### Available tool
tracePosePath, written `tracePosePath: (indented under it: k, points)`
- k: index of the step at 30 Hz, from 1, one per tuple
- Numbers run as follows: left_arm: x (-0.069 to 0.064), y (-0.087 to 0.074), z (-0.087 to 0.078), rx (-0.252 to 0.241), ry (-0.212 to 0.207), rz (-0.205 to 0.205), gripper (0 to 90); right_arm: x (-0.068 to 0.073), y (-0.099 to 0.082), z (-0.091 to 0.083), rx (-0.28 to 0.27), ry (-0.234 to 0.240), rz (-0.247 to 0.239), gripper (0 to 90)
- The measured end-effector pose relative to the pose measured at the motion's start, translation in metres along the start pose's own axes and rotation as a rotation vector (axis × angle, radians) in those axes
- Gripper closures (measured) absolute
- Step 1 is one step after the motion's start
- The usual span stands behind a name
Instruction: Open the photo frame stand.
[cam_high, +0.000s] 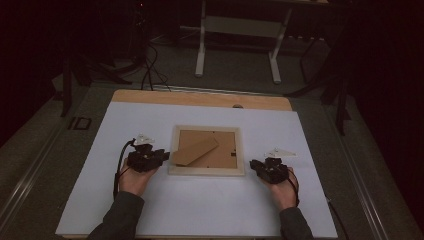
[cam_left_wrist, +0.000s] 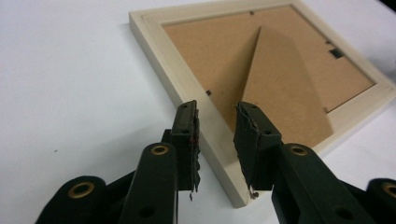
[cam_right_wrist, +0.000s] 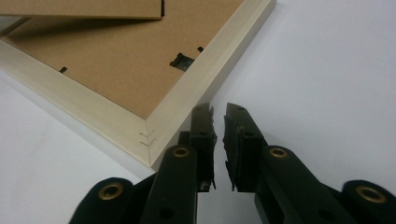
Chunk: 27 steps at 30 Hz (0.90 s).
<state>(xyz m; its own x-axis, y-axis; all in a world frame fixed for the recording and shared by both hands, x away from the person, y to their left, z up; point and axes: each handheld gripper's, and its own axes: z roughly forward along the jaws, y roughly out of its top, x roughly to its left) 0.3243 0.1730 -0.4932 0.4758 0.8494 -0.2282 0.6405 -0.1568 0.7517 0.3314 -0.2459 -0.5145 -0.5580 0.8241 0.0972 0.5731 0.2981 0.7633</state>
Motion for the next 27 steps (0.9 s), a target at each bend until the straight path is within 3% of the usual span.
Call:
tracePosePath:
  k: [4,5,9,20,27]
  points:
    - [-0.001,0.002,-0.001,0.009,-0.012,0.013,68.4,0.0,0.001,-0.002,-0.009,0.002,0.002,79.8]
    - [-0.003,0.007,-0.001,0.025,-0.022,0.039,68.4,0.0,0.001,-0.002,-0.009,0.002,0.002,79.3]
    - [-0.009,0.011,-0.001,0.028,-0.031,0.073,68.1,-0.001,0.001,-0.005,-0.021,0.001,0.015,74.6]
    - [-0.014,0.024,0.003,0.026,-0.094,0.087,62.4,-0.003,0.002,-0.007,-0.033,0.011,0.028,66.1]
    - [-0.015,0.039,0.008,0.031,-0.13,0.067,67.4,-0.003,0.001,-0.007,-0.026,0.021,0.027,63.4]
